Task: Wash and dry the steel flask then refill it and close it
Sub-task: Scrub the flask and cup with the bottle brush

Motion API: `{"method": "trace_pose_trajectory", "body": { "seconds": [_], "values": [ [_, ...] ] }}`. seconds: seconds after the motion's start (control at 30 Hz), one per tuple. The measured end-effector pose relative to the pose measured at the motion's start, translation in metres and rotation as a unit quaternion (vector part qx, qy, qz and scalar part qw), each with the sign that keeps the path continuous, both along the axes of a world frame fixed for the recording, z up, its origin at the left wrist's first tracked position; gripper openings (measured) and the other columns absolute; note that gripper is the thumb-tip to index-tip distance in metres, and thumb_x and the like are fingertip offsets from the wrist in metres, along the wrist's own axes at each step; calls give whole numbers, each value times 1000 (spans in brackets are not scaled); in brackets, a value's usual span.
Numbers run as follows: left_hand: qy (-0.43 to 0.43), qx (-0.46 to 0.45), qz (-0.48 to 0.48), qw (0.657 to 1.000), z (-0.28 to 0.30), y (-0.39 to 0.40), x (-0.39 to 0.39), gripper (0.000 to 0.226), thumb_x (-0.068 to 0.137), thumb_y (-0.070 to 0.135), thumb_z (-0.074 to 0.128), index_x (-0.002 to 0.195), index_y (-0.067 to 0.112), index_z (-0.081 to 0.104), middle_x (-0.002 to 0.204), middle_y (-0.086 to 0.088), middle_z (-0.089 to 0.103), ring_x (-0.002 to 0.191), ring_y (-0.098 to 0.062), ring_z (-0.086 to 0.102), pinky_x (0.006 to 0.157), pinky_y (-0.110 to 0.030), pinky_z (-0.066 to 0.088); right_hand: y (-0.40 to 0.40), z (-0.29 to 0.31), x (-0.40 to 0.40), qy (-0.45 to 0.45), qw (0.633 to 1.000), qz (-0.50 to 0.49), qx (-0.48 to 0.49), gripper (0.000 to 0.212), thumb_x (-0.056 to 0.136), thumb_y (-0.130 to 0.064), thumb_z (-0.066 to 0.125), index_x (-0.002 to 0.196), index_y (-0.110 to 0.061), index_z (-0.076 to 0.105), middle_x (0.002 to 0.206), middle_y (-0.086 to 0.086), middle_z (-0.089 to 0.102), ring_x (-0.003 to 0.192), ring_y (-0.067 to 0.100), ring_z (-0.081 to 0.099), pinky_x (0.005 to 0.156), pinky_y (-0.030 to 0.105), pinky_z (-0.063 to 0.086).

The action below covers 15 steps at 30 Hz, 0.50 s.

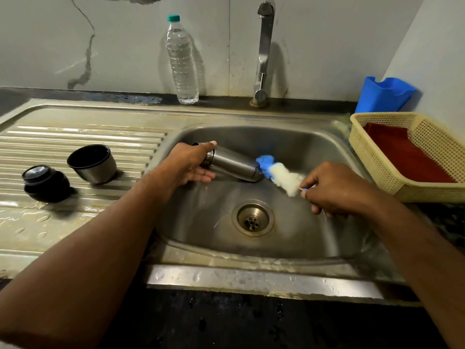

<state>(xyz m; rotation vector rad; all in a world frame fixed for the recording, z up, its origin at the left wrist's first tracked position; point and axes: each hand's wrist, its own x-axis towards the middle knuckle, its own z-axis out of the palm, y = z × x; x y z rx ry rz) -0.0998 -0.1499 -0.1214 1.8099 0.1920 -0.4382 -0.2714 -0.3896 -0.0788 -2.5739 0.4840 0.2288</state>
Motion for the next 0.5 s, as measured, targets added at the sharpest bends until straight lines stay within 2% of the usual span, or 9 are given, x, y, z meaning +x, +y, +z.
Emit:
{"method": "trace_pose_trajectory", "body": {
  "seconds": [0.07,0.17,0.27,0.33,0.4,0.5],
  "values": [
    [-2,12,-3,1000,2,1,-1,56,93,42,79,123,0,58,108,-24,73,71,-28,76,58,-38,65,0,1,1,-51,998,10,26,20,92,-11,65,103,-21,78,61,4,73,36,13,56,37,22,41],
    [-4,47,-24,999,3,2,-3,52,83,31,89,116,0,62,106,-21,76,70,-22,73,59,-33,65,3,5,0,-87,987,28,135,24,95,-12,69,113,-26,74,64,7,73,35,13,50,35,20,36],
    [-20,51,-24,998,1,1,-3,40,82,22,90,96,11,54,107,-23,75,77,-24,72,72,-39,66,4,3,0,-67,988,22,134,25,94,-12,69,114,-25,75,62,8,73,34,13,51,35,20,36],
    [-39,60,-20,997,-1,0,-2,41,81,26,91,93,14,54,100,-21,76,78,-25,73,78,-40,66,0,1,1,-47,997,-7,67,24,93,-12,68,113,-24,76,61,6,73,35,12,55,35,20,38],
    [-61,73,-13,995,-6,0,1,45,76,35,93,99,13,61,91,-17,76,71,-22,74,73,-38,66,-2,0,0,-41,999,-12,31,24,93,-12,66,111,-23,76,60,5,73,36,12,57,36,20,40],
    [-86,87,9,992,-11,1,6,50,72,41,95,102,12,67,85,-14,77,67,-21,73,71,-41,67,2,3,-1,-87,984,43,151,26,95,-11,70,116,-25,74,64,8,73,34,13,51,35,21,37]
  ]
}}
